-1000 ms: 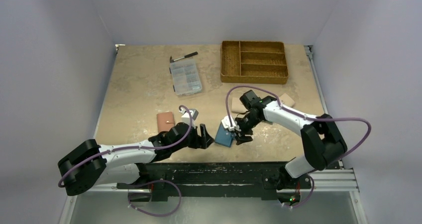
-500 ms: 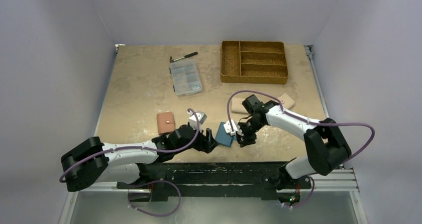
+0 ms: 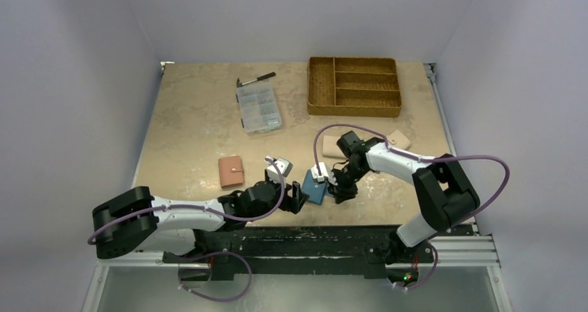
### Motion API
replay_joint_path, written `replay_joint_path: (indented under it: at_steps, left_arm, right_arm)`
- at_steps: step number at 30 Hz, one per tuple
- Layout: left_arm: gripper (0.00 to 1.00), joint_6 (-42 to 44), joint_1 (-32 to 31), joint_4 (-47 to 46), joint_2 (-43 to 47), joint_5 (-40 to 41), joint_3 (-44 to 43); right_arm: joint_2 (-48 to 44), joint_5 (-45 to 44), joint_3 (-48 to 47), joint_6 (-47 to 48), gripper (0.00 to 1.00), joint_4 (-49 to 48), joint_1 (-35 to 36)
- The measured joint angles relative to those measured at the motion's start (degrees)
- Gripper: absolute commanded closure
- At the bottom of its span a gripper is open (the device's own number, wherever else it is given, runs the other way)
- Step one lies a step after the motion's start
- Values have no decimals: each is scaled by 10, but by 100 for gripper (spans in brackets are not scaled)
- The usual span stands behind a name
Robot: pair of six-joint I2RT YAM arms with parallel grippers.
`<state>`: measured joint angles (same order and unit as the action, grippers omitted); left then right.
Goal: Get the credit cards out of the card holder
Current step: Open the card holder at the center of the board.
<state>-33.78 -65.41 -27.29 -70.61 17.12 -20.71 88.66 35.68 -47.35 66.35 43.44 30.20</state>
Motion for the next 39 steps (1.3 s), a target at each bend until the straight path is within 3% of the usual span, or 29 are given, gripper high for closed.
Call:
replay_joint_path:
  at_steps: [9, 19, 29, 39]
  left_arm:
    - [32, -3, -87, 12, -33, 117, -8]
    - [41, -40, -148, 125, -118, 261, -130]
    - [44, -47, -162, 191, -191, 279, -203]
    - [46, -66, -169, 284, -265, 290, -305]
  right_arm:
    - [40, 37, -40, -36, 74, 24, -23]
    - [87, 47, -71, -99, 82, 33, -34]
    - [122, 37, -91, -174, 91, 31, -41]
    - [130, 30, -99, -207, 92, 33, -43]
